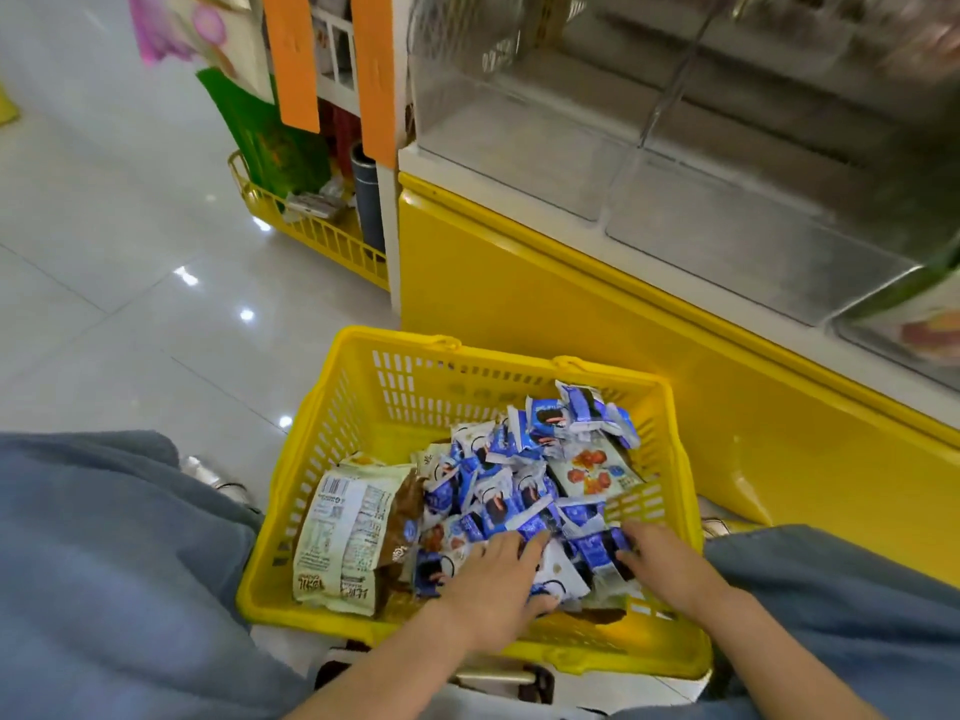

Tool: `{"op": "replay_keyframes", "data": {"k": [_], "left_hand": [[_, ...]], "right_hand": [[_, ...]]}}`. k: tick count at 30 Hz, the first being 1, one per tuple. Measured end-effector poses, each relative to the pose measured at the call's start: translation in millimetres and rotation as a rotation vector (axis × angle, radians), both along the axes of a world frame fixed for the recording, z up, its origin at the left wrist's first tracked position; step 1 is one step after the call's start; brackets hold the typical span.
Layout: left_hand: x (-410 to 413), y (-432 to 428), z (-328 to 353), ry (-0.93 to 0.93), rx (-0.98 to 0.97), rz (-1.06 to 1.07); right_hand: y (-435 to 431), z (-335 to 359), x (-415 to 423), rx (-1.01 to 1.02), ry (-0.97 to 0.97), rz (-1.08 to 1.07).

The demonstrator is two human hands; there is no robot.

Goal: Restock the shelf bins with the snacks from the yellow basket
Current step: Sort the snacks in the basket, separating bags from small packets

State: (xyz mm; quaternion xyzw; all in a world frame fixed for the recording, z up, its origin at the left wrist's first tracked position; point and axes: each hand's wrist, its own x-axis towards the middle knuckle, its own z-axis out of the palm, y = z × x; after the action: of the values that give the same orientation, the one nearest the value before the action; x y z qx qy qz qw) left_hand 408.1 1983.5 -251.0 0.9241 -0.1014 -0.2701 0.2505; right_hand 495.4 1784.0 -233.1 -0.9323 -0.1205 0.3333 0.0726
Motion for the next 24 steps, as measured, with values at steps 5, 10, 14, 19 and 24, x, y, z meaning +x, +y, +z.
{"op": "replay_keyframes", "data": {"k": [5, 10, 14, 19, 24], "left_hand": [[20.9, 5.6, 1.8, -0.144, -0.144, 0.333], [82.9, 26.6, 3.2, -0.068, -0.321, 0.689], [129.1, 22.7, -3.0, 0.217, -0.545, 0.912], [156.0, 15.3, -20.1, 0.457, -0.597, 0.976], [170.4, 10.7, -21.9, 0.442, -0.681, 1.062]], "right_hand": [[16.0, 15.0, 16.3, 0.320, -0.432, -0.142], [38.6, 21.3, 73.7, 0.400, -0.502, -0.241], [46.5, 2.7, 109.0, 0.321, -0.245, -0.376], [43.8, -11.0, 127.5, 0.204, -0.123, -0.210], [55.2, -11.1, 126.5, 0.278, -0.111, -0.190]]}}
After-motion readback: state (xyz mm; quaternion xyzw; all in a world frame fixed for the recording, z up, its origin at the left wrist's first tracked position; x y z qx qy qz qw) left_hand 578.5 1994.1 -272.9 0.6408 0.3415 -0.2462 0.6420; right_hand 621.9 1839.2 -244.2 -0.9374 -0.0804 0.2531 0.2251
